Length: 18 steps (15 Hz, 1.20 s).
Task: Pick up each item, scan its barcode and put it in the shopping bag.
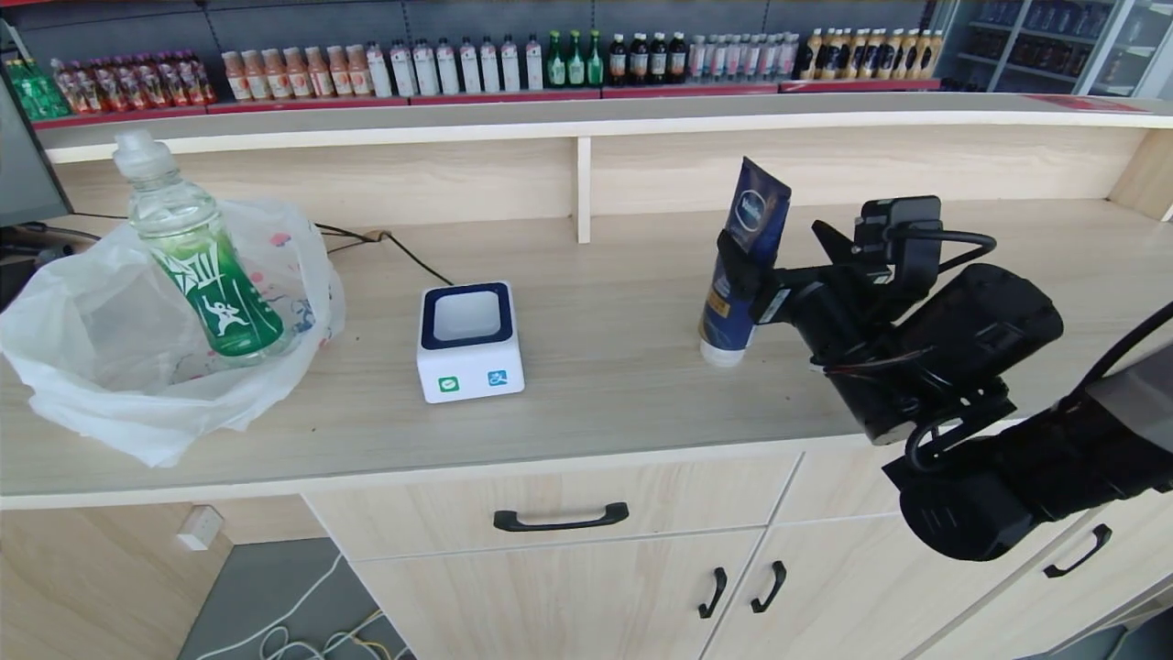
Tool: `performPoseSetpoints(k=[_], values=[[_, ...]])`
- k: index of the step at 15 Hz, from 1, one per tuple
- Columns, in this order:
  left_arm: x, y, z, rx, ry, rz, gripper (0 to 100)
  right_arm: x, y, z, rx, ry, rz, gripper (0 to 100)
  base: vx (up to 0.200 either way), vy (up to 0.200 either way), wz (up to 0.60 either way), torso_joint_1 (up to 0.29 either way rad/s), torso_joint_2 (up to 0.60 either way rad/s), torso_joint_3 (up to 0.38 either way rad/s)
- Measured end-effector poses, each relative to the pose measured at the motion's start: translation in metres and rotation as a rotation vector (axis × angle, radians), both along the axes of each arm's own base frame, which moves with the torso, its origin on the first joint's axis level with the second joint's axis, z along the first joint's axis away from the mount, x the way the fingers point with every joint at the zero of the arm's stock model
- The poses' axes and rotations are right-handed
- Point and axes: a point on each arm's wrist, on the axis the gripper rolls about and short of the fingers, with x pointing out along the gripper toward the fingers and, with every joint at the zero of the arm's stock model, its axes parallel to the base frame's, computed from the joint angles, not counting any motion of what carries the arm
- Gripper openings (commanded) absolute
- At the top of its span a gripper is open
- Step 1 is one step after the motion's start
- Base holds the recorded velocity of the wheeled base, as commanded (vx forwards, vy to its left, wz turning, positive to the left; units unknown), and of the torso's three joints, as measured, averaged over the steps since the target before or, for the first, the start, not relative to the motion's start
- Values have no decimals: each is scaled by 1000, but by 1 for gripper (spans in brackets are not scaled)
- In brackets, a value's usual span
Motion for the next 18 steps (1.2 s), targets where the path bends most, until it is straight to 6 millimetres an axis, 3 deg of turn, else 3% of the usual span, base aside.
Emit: performPoseSetpoints(k=[18], values=[[0,0,0,0,0,0,100,1,9,-34,-52,101,21,100,0,0,0,0,0,0]])
